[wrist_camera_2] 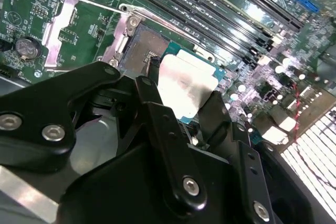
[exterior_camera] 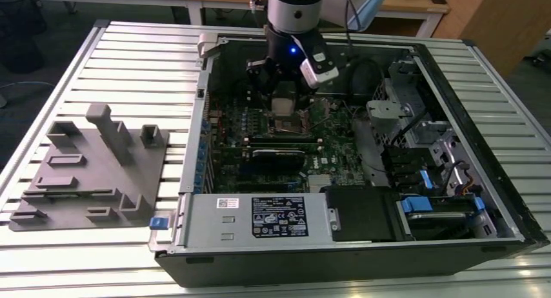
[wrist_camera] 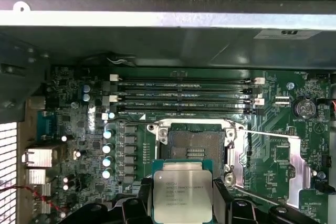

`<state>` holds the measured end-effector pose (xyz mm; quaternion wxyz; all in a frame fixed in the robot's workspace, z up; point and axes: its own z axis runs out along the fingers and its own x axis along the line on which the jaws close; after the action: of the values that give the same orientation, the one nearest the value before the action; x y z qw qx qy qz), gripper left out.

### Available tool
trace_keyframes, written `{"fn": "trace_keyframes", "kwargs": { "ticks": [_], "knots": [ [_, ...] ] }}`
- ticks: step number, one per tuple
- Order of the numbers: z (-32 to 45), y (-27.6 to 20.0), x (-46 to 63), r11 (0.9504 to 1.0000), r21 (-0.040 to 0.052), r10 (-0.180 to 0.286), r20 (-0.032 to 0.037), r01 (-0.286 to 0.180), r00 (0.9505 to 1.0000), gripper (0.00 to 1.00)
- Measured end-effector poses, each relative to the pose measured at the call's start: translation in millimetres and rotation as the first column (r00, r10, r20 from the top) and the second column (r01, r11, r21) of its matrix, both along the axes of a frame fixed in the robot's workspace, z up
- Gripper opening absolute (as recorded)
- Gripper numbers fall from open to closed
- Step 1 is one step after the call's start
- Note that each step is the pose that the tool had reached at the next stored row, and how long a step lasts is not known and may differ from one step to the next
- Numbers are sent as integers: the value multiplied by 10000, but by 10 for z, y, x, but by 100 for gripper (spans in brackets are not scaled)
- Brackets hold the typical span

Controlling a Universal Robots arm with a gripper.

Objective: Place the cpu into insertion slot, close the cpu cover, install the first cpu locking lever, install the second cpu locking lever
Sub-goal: 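Place the cpu into insertion slot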

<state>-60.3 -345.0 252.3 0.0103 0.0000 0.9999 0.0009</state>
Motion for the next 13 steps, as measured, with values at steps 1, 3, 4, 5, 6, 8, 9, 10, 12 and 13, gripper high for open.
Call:
{"fn": "trace_keyframes", "kwargs": {
  "ticks": [1,3,4,5,6,8,9,10,12,13],
  "knots": [
    [-9,0,-1,10000,0,1,37,-1,10000,54],
    [-27,0,-1,10000,0,2,116,-2,9999,54],
    [-37,0,-1,10000,0,3,147,-3,9999,54],
    [-40,0,-1,10000,-1,3,154,-3,9999,54],
    [-40,0,-1,10000,-1,4,154,-4,9999,54],
    [-43,0,0,10000,-1,4,154,-4,9999,54],
    [-46,0,5,10000,0,4,156,-4,9999,54],
    [-49,0,14,10000,1,2,156,-3,9999,54],
    [-56,0,40,10000,-1,3,155,-2,9999,54],
    [-60,0,58,10000,0,2,155,-2,9999,54]
  ]
}}
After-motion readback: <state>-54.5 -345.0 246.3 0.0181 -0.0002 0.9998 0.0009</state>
